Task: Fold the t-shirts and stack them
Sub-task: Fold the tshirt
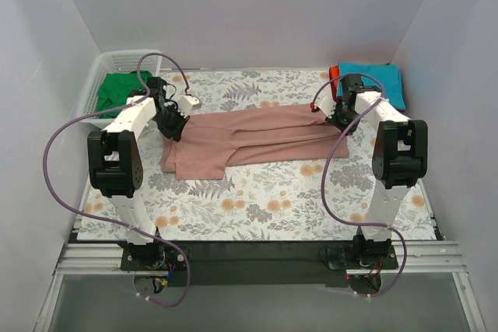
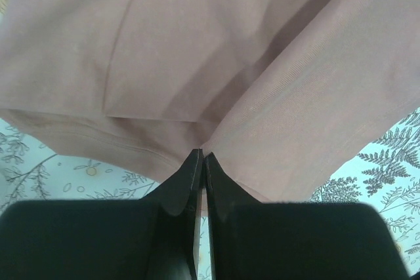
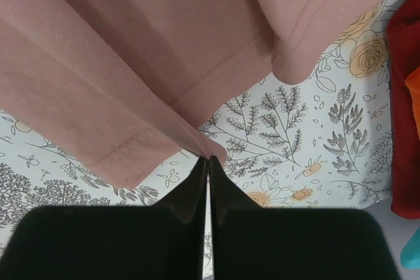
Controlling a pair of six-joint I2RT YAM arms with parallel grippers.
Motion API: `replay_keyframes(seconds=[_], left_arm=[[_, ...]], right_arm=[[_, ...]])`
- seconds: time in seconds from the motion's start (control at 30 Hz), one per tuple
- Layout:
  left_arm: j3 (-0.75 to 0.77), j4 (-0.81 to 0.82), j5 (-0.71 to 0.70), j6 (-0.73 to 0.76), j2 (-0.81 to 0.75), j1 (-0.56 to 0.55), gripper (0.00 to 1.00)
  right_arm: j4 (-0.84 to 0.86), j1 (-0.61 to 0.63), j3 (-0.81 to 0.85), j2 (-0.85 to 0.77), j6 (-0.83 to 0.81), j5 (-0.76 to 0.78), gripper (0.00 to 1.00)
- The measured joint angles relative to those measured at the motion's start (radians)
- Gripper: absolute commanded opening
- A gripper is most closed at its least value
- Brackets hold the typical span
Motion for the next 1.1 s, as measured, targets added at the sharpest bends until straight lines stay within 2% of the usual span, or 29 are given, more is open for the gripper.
replay_keyframes(seconds=[0.23, 0.3, 0.33, 0.4, 0.43, 0.5, 0.53, 0.6, 0.73, 0.83, 0.87, 0.93, 1.1], left_arm=[[0.028, 0.008, 0.009, 0.0, 0.011, 0.0, 0.0], [0.027, 0.013, 0.009, -0.007, 0.016, 0.0, 0.0], [0.025, 0.016, 0.008, -0.008, 0.017, 0.0, 0.04], [0.022, 0.032, 0.004, -0.021, 0.018, 0.0, 0.15], [0.021, 0.039, 0.002, -0.027, 0.019, 0.002, 0.25], [0.021, 0.05, 0.003, -0.051, 0.022, 0.008, 0.35], [0.021, 0.053, 0.011, -0.063, 0.022, 0.017, 0.39], [0.021, 0.049, 0.035, -0.085, 0.022, 0.051, 0.41], [-0.009, 0.029, 0.094, -0.116, -0.001, 0.145, 0.42], [-0.09, 0.004, 0.131, -0.137, -0.063, 0.2, 0.43], [-0.117, 0.003, 0.142, -0.146, -0.084, 0.207, 0.43], [-0.18, -0.015, 0.173, -0.172, -0.125, 0.206, 0.49], [-0.24, -0.012, 0.207, -0.23, -0.129, 0.196, 0.5]], right_arm=[[-0.003, 0.0, 0.074, 0.036, 0.001, 0.0, 0.01], [-0.004, 0.0, 0.093, 0.05, 0.004, 0.0, 0.15], [-0.004, 0.0, 0.1, 0.057, 0.006, 0.001, 0.33], [-0.002, 0.0, 0.115, 0.074, 0.014, 0.006, 0.48], [-0.002, -0.001, 0.119, 0.08, 0.022, 0.009, 0.63], [-0.003, -0.006, 0.121, 0.083, 0.034, 0.009, 0.69], [-0.006, -0.012, 0.121, 0.082, 0.049, 0.005, 0.7], [-0.011, -0.026, 0.123, 0.081, 0.067, -0.018, 0.7], [-0.068, -0.09, 0.123, 0.062, 0.133, -0.089, 0.59], [-0.114, -0.143, 0.123, 0.043, 0.194, -0.151, 0.57], [-0.125, -0.161, 0.121, 0.038, 0.216, -0.173, 0.57], [-0.148, -0.197, 0.109, 0.031, 0.268, -0.223, 0.59], [-0.18, -0.207, 0.092, 0.035, 0.364, -0.305, 0.62]])
